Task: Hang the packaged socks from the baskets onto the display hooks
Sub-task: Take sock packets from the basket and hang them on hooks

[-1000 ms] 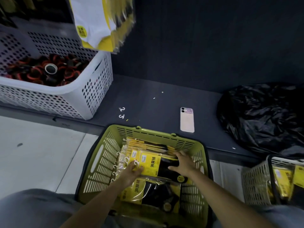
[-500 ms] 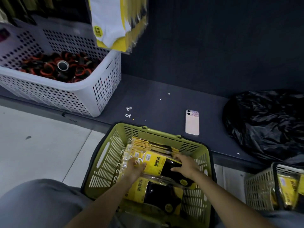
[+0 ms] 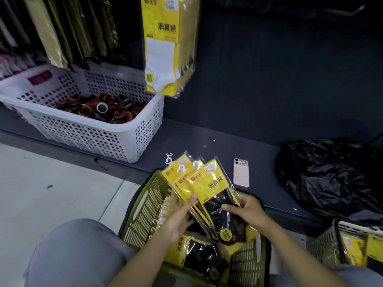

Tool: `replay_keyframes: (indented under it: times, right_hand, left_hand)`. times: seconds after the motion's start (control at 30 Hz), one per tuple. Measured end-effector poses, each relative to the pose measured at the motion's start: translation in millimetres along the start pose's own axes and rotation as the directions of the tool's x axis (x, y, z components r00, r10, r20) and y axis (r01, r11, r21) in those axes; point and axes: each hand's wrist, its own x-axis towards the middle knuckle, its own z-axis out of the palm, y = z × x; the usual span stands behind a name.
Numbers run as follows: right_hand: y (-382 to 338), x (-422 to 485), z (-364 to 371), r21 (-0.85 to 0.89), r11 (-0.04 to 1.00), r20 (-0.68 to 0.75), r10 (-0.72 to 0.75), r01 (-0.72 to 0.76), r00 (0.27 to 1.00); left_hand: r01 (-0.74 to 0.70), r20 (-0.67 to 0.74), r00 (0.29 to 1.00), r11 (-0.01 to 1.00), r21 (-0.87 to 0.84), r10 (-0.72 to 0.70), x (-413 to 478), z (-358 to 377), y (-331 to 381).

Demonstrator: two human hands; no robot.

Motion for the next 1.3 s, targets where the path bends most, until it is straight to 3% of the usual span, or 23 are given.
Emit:
replay_keyframes:
  times: [0.07, 0.17, 0.27, 0.37, 0.43, 0.57, 0.73, 0.87, 0.97, 1.17, 1.3]
  right_hand:
    - [-4, -3, 6, 0.083, 0.997, 0.002, -0.006, 0.006, 1.0]
    - [-7, -4, 15, 0.124, 0.992, -0.006, 0.003, -0.002, 1.0]
    - [-10, -6, 24, 0.019, 0.999, -0.012, -0.044, 0.044, 0.999]
    - [-5, -6, 29, -0.039, 0.996, -0.039, -0.077, 0.076, 0.996]
    - [6, -6, 29, -0.056, 0.996, -0.029, -0.073, 0.071, 0.997]
    - [33, -9, 33, -0.148, 0.989, 0.0, 0.005, -0.005, 1.0]
    - [7, -7, 32, -0.064, 0.996, -0.109, -0.072, 0.065, 0.991]
    - [-61, 2, 27, 0.037, 0.977, -0.279, -0.192, 0.21, 0.941]
    - [-120, 14, 26, 0.11, 0.938, -0.318, -0.282, 0.33, 0.905]
    - [-215, 45, 33, 0.283, 0.849, -0.283, -0.372, 0.447, 0.884]
    - [-270, 70, 37, 0.325, 0.78, -0.313, -0.445, 0.534, 0.839]
  left_hand:
    - [-0.087, -0.016, 0.996, 0.995, 0.04, 0.088, -6, 4, 12]
    - [-0.228, -0.085, 0.963, 0.939, 0.256, 0.257, -14, 14, 29]
    - [-0.373, 0.014, 0.915, 0.833, 0.409, 0.403, -19, 19, 34]
    - [-0.455, 0.136, 0.881, 0.731, 0.509, 0.454, -20, 12, 25]
    - [-0.423, 0.173, 0.899, 0.694, 0.582, 0.402, -17, 2, 9]
    - [-0.2, 0.146, 0.98, 0.631, 0.749, 0.136, -10, -18, -21]
    - [-0.294, 0.134, 0.949, 0.65, 0.7, 0.285, -1, -10, 0]
    - [-0.436, 0.185, 0.891, 0.671, 0.599, 0.414, -8, 14, 65]
    - [-0.496, 0.137, 0.854, 0.707, 0.503, 0.502, -16, 31, 121]
    - [-0.643, 0.074, 0.699, 0.58, 0.5, 0.711, -45, 31, 223]
    - [-0.714, -0.008, 0.548, 0.472, 0.517, 0.836, -64, 11, 285]
